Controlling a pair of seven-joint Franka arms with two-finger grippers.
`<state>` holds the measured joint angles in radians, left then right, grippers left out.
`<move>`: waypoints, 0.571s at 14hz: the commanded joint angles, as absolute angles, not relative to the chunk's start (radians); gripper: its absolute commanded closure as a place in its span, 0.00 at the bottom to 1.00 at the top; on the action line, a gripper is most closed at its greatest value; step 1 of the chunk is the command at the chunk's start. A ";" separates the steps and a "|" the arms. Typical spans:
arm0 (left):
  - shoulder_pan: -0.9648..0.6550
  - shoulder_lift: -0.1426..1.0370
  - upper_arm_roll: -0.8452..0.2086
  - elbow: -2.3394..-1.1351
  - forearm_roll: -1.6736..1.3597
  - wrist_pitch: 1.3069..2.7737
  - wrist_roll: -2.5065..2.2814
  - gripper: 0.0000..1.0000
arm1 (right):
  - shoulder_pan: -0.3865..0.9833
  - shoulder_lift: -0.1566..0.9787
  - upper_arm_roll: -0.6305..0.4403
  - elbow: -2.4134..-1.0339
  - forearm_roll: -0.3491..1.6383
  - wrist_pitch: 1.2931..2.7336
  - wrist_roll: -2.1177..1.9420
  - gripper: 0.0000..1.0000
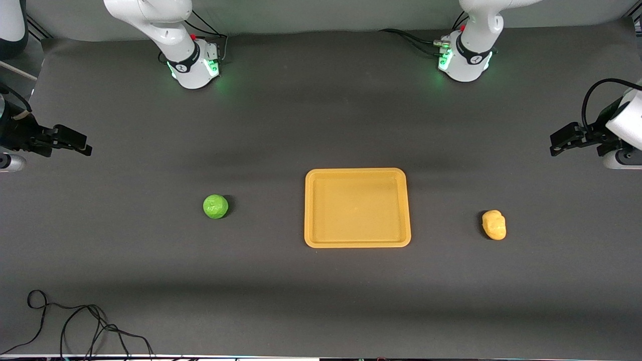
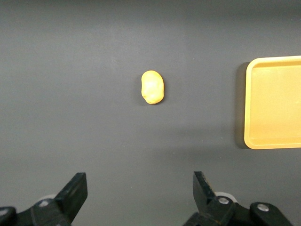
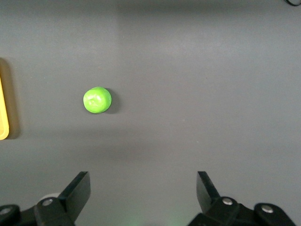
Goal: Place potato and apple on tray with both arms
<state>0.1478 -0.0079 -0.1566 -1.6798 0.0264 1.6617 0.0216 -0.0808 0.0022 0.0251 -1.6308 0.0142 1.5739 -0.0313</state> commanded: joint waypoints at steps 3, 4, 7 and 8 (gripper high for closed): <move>0.143 0.050 -0.156 -1.681 0.044 1.718 0.020 0.00 | -0.091 -0.003 0.035 -1.624 -0.006 1.559 -0.023 0.00; 0.143 0.073 -0.158 -1.680 0.044 1.724 0.023 0.00 | -0.092 -0.003 0.035 -1.624 -0.006 1.559 -0.023 0.00; 0.141 0.161 -0.156 -1.692 0.044 1.797 0.017 0.01 | -0.095 -0.003 0.035 -1.624 -0.006 1.559 -0.023 0.00; 0.141 0.204 -0.156 -1.698 0.044 1.869 0.017 0.01 | -0.095 -0.003 0.035 -1.624 -0.006 1.560 -0.023 0.00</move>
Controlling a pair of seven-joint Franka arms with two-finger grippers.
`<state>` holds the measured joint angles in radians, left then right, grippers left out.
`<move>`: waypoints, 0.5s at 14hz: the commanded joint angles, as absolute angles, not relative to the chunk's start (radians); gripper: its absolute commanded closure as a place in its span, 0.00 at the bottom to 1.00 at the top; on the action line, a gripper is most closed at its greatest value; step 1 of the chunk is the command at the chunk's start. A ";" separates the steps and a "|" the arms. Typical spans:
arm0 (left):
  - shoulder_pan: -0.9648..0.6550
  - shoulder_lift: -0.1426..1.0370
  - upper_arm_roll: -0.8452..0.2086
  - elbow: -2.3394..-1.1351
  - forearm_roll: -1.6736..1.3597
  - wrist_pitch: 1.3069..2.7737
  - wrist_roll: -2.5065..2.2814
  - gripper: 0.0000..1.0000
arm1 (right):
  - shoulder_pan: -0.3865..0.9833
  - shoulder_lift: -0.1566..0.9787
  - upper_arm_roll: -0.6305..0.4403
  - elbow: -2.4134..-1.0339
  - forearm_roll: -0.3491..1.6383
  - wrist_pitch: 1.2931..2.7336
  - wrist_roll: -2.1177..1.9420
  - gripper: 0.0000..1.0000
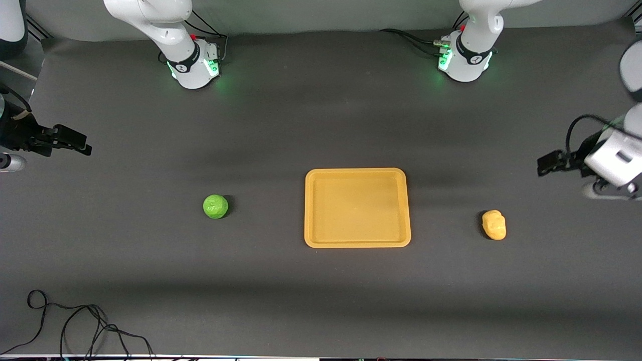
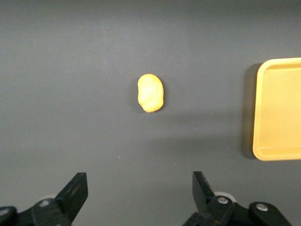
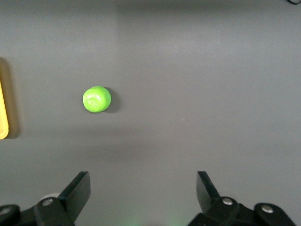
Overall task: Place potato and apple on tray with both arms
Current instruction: 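Reach the left gripper down to the yellow potato and close on it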
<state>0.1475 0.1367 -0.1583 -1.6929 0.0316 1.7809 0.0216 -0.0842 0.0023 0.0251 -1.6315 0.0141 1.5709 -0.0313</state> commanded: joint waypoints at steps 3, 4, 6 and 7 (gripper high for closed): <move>0.144 0.314 -0.155 -1.745 0.048 2.047 0.015 0.01 | -0.095 0.000 0.035 -1.623 -0.006 1.562 -0.023 0.00; 0.143 0.334 -0.155 -1.794 0.054 2.127 0.015 0.01 | -0.095 0.002 0.035 -1.623 -0.006 1.562 -0.023 0.00; 0.143 0.365 -0.153 -1.908 0.055 2.334 0.009 0.01 | -0.095 0.003 0.035 -1.621 -0.006 1.563 -0.023 0.00; 0.146 0.397 -0.153 -1.945 0.058 2.418 0.006 0.01 | -0.095 0.003 0.035 -1.621 -0.006 1.565 -0.023 0.00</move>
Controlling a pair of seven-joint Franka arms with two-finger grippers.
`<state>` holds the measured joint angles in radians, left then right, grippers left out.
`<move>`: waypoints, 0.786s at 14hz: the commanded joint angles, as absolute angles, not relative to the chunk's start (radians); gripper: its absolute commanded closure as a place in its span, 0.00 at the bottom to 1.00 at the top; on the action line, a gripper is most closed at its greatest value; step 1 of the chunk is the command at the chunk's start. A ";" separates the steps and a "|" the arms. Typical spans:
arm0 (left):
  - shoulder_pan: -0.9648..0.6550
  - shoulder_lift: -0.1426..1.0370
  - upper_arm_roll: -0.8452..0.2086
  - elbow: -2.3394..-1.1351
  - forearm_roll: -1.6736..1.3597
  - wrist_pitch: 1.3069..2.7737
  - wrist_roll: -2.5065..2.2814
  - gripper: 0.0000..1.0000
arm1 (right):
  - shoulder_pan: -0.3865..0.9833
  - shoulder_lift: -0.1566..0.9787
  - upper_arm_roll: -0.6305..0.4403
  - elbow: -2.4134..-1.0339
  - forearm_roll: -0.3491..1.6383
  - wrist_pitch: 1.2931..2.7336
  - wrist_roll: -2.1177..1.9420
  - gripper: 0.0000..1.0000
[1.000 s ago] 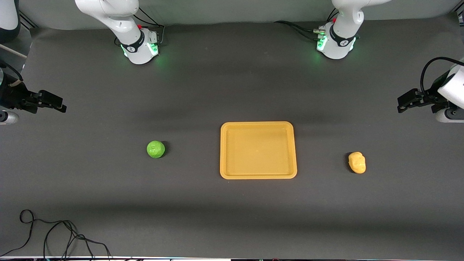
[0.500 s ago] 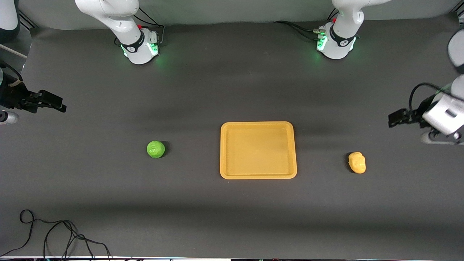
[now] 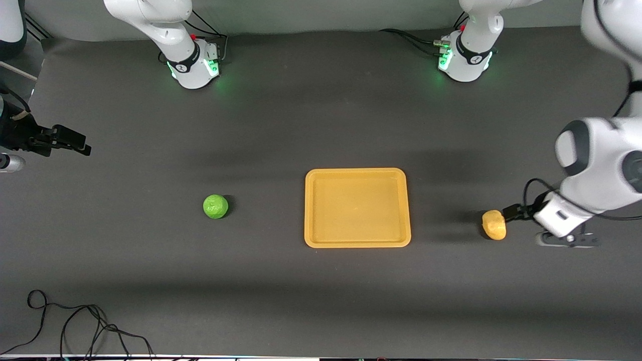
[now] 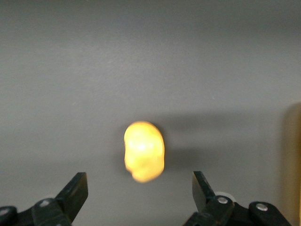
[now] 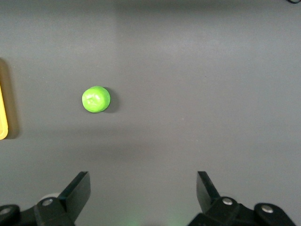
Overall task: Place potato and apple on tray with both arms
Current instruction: 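Reach the left gripper down to the yellow potato and close on it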
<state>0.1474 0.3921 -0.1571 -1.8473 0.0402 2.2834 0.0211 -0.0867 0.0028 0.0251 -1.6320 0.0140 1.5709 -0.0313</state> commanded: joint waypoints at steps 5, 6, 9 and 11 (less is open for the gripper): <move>0.143 0.546 -0.149 -1.983 0.058 2.628 -0.035 0.02 | -0.094 0.005 0.035 -1.621 -0.006 1.565 -0.021 0.00; 0.140 0.551 -0.149 -1.983 0.058 2.622 -0.055 0.04 | -0.094 0.006 0.035 -1.620 -0.006 1.565 -0.021 0.00; 0.126 0.551 -0.149 -1.982 0.058 2.609 -0.058 0.64 | -0.092 0.008 0.035 -1.618 -0.006 1.565 -0.021 0.00; 0.124 0.542 -0.149 -1.959 0.057 2.524 -0.080 1.00 | -0.091 0.008 0.037 -1.618 -0.006 1.565 -0.021 0.00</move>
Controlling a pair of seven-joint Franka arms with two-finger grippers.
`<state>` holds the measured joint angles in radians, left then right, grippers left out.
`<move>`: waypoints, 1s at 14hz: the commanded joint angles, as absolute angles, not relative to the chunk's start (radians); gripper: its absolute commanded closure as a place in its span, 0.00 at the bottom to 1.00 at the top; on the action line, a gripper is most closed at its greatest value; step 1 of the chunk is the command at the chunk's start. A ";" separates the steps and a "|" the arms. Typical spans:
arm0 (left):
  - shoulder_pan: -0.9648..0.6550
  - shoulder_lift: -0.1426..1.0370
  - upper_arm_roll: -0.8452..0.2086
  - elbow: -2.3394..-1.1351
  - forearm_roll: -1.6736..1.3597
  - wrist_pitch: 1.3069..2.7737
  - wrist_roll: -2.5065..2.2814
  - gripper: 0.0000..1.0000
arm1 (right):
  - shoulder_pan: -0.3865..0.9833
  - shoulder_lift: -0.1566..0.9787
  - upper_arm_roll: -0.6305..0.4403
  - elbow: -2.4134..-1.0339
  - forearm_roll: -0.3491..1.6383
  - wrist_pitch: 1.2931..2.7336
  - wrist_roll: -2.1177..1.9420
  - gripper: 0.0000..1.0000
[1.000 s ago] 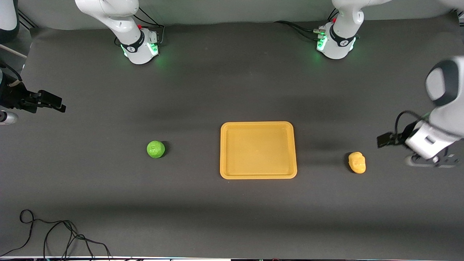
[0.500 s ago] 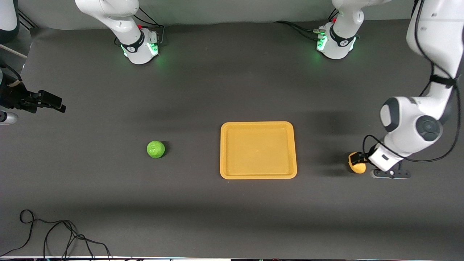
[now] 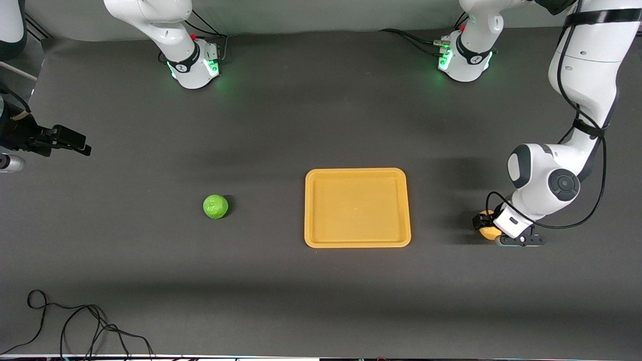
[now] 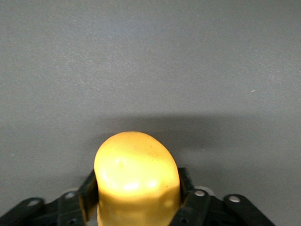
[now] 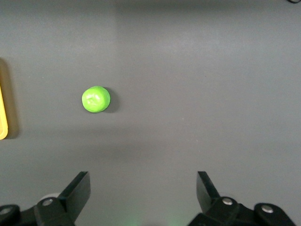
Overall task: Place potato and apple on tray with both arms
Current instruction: 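Reach the left gripper down to the yellow potato and close on it, then lift the potato with the left gripper and carry it over the tray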
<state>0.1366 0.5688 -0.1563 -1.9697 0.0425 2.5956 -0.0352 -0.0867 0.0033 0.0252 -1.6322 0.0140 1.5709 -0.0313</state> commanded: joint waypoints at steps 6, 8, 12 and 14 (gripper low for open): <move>0.072 0.330 -0.190 -1.863 0.057 2.167 -0.097 1.00 | -0.091 0.008 0.037 -1.617 -0.005 1.566 -0.021 0.00; -0.009 0.310 -0.205 -1.754 0.052 2.030 -0.119 1.00 | -0.091 0.008 0.037 -1.617 -0.005 1.566 -0.021 0.00; -0.168 0.359 -0.206 -1.655 0.057 1.977 -0.230 1.00 | -0.091 0.006 0.037 -1.615 -0.005 1.568 -0.021 0.00; -0.199 0.423 -0.207 -1.657 0.057 2.038 -0.317 1.00 | -0.087 0.006 0.037 -1.615 -0.005 1.568 -0.021 0.00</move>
